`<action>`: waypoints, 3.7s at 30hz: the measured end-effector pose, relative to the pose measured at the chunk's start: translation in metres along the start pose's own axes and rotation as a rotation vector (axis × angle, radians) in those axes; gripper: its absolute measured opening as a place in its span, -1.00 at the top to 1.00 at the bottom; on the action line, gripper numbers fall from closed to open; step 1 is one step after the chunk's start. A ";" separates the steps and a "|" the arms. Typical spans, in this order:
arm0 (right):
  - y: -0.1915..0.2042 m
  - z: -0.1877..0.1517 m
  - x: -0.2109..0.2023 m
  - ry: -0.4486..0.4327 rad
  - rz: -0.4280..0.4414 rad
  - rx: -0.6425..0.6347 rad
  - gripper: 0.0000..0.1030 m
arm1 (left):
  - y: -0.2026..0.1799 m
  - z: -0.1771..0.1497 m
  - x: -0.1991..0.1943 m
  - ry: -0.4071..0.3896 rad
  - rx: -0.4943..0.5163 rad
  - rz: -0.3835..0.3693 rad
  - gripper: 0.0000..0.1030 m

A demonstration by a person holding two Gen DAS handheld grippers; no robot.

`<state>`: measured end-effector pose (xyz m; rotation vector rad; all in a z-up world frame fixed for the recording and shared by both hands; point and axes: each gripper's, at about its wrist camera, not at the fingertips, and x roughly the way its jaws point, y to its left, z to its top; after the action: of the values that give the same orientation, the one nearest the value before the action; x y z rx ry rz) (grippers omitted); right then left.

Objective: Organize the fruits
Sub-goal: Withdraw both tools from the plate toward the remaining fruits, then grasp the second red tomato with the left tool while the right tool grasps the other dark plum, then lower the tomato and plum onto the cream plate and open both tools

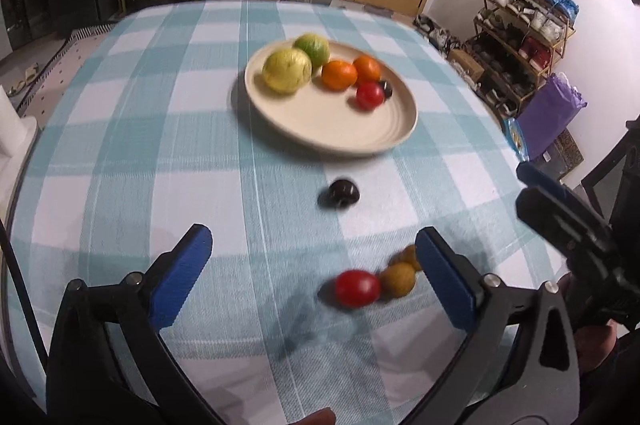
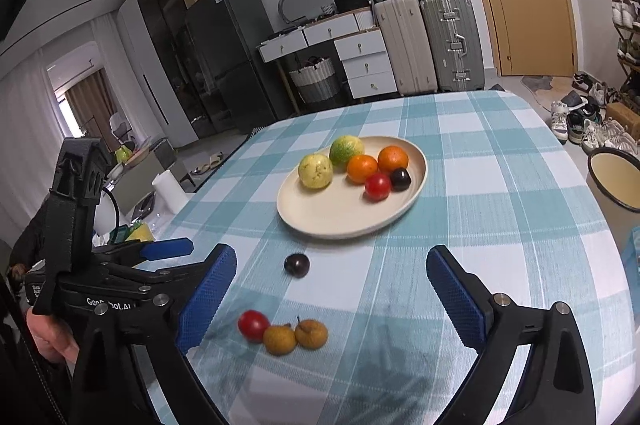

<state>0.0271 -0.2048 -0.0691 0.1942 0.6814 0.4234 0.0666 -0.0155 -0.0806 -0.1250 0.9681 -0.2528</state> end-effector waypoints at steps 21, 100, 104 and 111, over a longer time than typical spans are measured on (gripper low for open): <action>-0.009 -0.017 -0.001 0.039 -0.019 0.025 -0.90 | -0.005 -0.028 0.030 0.081 0.066 -0.020 -0.84; 0.029 0.010 0.098 0.178 0.087 -0.071 0.50 | 0.058 0.041 0.008 0.030 -0.052 -0.154 0.48; 0.019 0.027 0.087 0.133 0.094 -0.051 0.50 | 0.041 0.061 0.014 0.019 -0.032 -0.176 0.48; -0.003 0.054 0.082 0.090 0.102 -0.029 0.50 | 0.017 0.092 0.042 0.016 -0.033 -0.191 0.48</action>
<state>0.1205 -0.1736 -0.0753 0.1836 0.7550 0.5418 0.1680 -0.0110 -0.0657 -0.2468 0.9778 -0.4134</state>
